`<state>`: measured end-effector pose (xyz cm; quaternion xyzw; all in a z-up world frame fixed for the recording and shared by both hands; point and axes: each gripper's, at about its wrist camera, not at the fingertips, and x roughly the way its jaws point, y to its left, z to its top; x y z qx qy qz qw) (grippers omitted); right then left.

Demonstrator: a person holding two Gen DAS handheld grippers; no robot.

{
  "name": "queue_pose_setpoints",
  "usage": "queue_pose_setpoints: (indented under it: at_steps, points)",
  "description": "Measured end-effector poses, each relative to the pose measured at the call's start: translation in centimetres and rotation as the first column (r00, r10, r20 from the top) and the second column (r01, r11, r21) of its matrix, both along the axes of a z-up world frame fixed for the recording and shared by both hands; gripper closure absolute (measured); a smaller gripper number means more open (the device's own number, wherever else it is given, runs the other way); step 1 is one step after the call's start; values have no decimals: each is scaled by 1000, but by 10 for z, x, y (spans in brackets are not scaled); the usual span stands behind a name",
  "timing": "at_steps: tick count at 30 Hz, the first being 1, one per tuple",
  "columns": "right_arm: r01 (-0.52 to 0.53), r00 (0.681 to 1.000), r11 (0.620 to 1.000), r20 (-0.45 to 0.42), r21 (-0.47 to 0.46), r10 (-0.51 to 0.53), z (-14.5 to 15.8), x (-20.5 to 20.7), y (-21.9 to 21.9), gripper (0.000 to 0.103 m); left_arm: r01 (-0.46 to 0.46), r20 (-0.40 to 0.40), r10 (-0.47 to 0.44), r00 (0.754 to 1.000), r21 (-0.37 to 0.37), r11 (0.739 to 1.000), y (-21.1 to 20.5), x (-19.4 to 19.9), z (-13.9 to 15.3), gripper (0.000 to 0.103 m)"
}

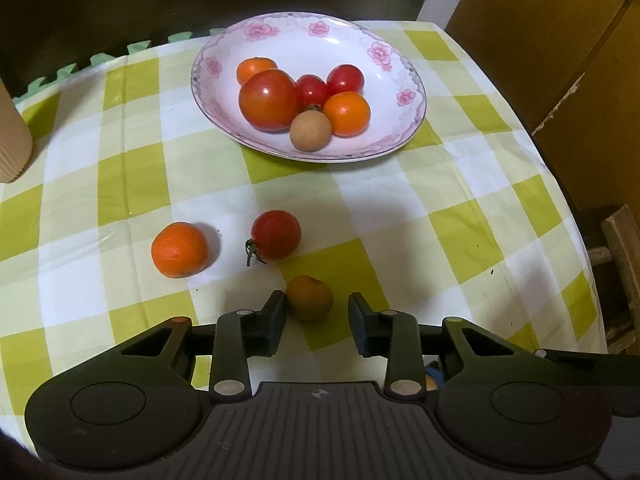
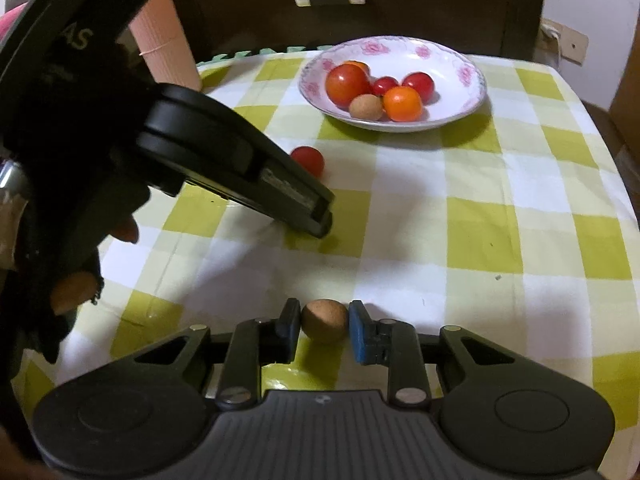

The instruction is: Organize fruits

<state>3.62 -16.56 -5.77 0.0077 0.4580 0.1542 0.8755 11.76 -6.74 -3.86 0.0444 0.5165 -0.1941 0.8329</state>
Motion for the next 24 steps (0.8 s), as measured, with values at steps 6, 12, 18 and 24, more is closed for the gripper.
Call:
queue_pose_setpoints:
  at_steps: [6,12,18,24]
  points:
    - [14,1000,1000,10,18,-14,7,-4,-6,77,-10,6,10,1000,1,1000,2,1,3,65]
    - [27,999,999,16,25,-27,10,-4,-9,78,-14,9,14,1000,4,1000,2,3,3,64]
    - [38,999,999,4,26,-38,9,-1,-11,77,-11,19,10,1000,19,1000,-1,5,0,63]
    - [63,998,998,-2,23,-63,9,-3,-17,77,-2,29,1,1000,22,1000,-1,2,0,67]
